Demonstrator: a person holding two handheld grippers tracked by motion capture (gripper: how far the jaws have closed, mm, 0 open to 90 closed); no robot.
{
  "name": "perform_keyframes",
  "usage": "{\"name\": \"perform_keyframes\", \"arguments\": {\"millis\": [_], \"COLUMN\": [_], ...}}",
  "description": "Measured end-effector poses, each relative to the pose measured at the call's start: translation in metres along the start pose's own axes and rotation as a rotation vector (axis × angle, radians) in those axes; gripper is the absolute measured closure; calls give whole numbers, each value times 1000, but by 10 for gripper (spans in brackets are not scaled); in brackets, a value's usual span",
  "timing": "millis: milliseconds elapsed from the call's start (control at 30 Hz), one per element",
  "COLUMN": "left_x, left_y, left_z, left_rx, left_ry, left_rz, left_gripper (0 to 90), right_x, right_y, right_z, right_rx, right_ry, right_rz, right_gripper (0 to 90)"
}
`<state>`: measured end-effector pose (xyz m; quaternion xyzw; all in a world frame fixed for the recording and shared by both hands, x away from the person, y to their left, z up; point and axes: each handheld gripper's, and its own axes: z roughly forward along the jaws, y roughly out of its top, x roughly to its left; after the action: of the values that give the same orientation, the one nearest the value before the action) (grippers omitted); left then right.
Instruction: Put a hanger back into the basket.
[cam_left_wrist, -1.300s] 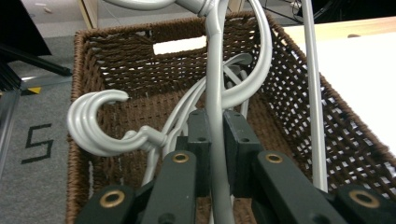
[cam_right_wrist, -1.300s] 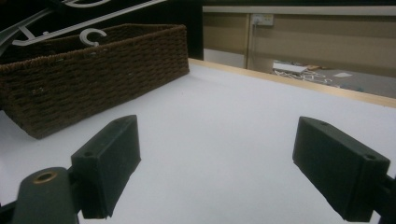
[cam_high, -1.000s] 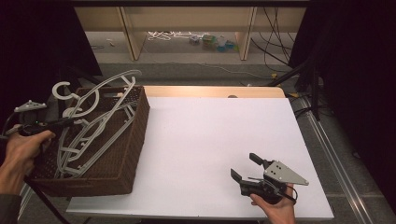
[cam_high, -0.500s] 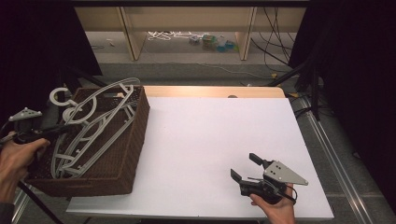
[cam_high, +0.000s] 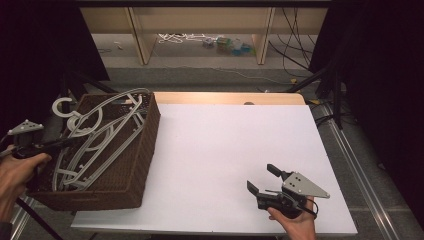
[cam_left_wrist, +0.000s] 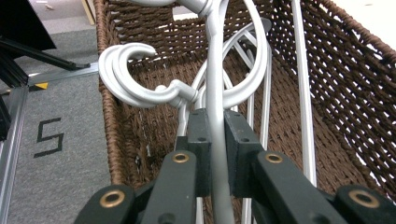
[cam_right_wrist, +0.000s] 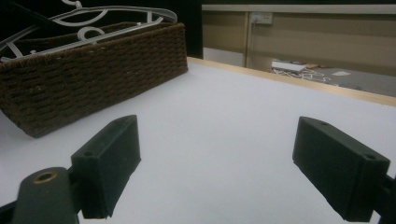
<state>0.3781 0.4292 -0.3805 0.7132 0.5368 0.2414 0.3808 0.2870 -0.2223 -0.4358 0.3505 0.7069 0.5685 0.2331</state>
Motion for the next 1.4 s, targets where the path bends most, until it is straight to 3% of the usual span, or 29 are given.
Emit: {"name": "perform_keyframes", "arguments": {"millis": [233,333,367,433,600,667,700,733,833,1100,1300,1400], "left_x": [0,0,-2,-1,-4,-4,-6,-3,-5,-12,-13,-15], "left_y": [-2,-2,-2,0,-1,-3,-3,-4,-4,-6,-9,-8], "left_z": [3,4,6,7,14,16,17,17,20,29,33,34], "left_rx": [24,84,82,110,142,133,123,140,152,222,231,257], "left_ry": [0,12,7,13,16,21,20,17,30,56,53,63], "left_rz": [21,91,79,113,122,115,85,110,103,155,147,167], "left_gripper": [819,818,818,818,817,817,817,817,817,811,804,798], "right_x": [0,0,0,0,0,0,0,0,1,0,1,1], "right_y": [-1,0,-1,0,0,0,0,0,0,0,-1,0], "right_z": [0,0,1,0,0,0,0,0,1,0,1,1], "right_rx": [-7,-3,-6,-6,-8,-4,-5,-5,-7,2,-8,-9], "right_ry": [-1,0,0,0,1,1,2,2,2,3,2,1], "right_rz": [1,3,1,3,3,1,2,2,2,-2,1,6], "right_gripper": [159,159,159,159,159,159,159,159,159,159,159,159]}}
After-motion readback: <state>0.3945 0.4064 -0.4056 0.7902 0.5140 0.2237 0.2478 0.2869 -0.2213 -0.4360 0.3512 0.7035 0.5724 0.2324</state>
